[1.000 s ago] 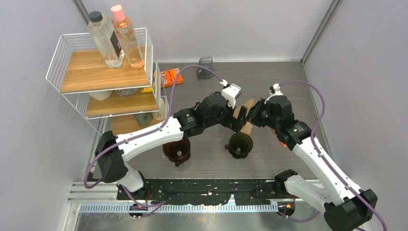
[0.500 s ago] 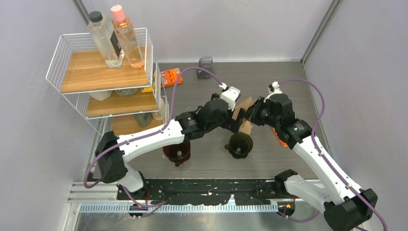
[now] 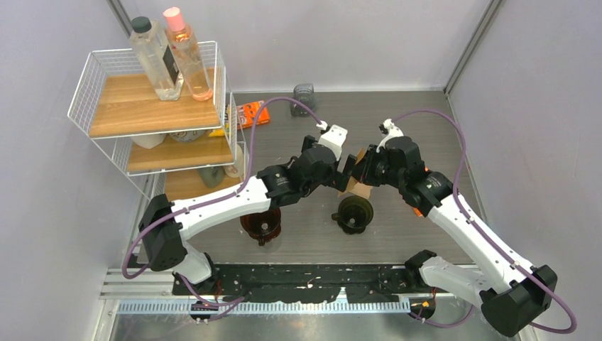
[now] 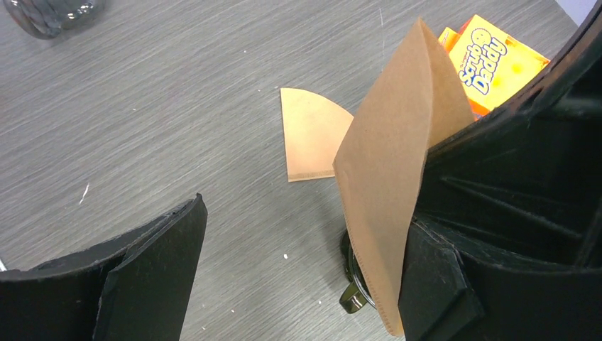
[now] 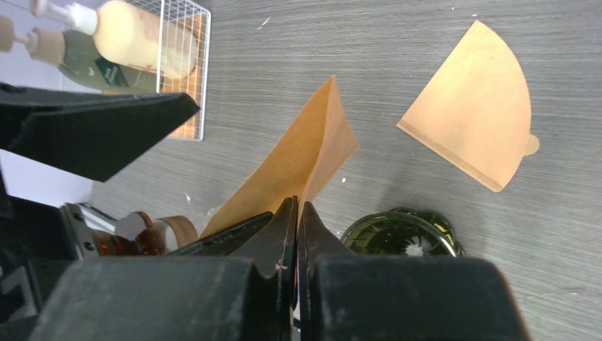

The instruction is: Place the coffee filter in the dripper

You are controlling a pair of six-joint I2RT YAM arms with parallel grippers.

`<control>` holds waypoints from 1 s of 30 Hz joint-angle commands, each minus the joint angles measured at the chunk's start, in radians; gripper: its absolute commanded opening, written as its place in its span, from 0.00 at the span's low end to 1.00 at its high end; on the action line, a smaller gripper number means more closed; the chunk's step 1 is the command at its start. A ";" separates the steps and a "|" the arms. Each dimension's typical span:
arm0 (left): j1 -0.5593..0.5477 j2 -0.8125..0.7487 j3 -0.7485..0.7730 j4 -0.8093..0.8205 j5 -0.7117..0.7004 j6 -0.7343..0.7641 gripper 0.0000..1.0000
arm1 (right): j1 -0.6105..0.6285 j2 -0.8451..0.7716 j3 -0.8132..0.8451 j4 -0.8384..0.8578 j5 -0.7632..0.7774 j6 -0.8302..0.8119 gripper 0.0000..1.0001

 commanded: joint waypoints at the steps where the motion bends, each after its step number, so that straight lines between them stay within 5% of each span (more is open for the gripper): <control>1: -0.002 0.016 0.075 0.015 -0.046 -0.003 0.99 | 0.055 0.009 0.069 0.024 0.073 -0.070 0.05; 11: 0.002 0.047 0.103 -0.002 0.032 0.015 0.81 | 0.094 0.001 0.086 0.042 0.089 -0.113 0.05; 21: 0.039 0.025 0.067 0.059 0.256 0.012 0.43 | 0.095 0.004 0.098 0.041 0.071 -0.130 0.05; 26: 0.061 0.017 0.078 0.034 0.236 -0.004 0.10 | 0.095 0.020 0.114 0.008 0.085 -0.151 0.05; 30: 0.061 0.003 0.076 0.009 0.167 -0.001 0.06 | 0.096 0.038 0.141 -0.050 0.141 -0.172 0.05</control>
